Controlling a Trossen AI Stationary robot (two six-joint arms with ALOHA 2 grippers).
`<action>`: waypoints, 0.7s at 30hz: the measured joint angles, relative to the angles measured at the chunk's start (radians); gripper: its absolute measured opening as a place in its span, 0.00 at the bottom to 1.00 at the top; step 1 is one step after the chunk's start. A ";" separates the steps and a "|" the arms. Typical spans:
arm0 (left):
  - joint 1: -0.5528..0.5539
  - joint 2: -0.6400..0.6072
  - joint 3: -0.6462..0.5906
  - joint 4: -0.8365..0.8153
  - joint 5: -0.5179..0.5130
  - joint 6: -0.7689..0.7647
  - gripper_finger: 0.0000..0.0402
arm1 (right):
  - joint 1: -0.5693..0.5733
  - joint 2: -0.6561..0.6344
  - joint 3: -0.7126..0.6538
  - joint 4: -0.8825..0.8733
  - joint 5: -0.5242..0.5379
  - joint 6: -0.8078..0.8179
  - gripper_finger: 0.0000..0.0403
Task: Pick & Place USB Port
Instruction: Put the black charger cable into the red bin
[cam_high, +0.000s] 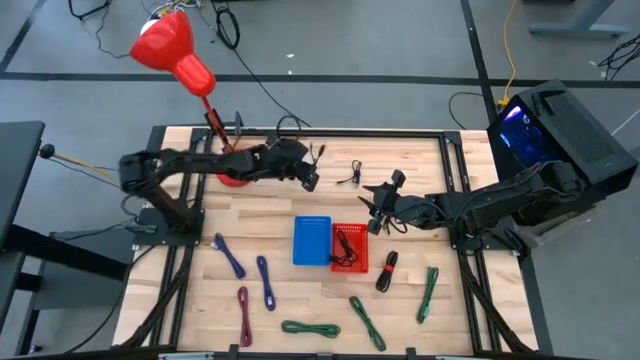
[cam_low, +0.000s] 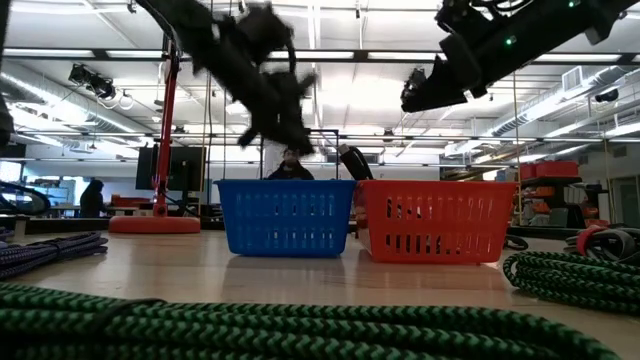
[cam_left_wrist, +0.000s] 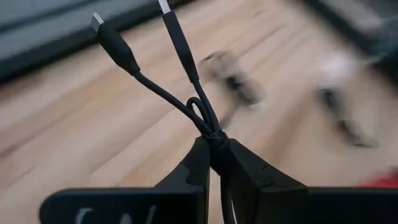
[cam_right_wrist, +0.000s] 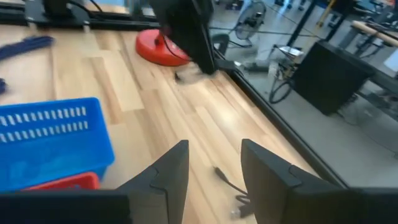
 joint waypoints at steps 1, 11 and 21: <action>-0.018 -0.036 0.000 -0.015 0.004 0.015 0.09 | -0.003 0.000 0.000 -0.007 0.007 0.000 0.37; -0.296 -0.264 0.001 -0.170 -0.075 0.017 0.09 | -0.017 0.000 0.000 -0.107 0.104 0.046 0.37; -0.541 -0.173 -0.032 -0.057 -0.305 -0.118 0.09 | -0.017 0.000 0.000 -0.023 0.113 0.023 0.37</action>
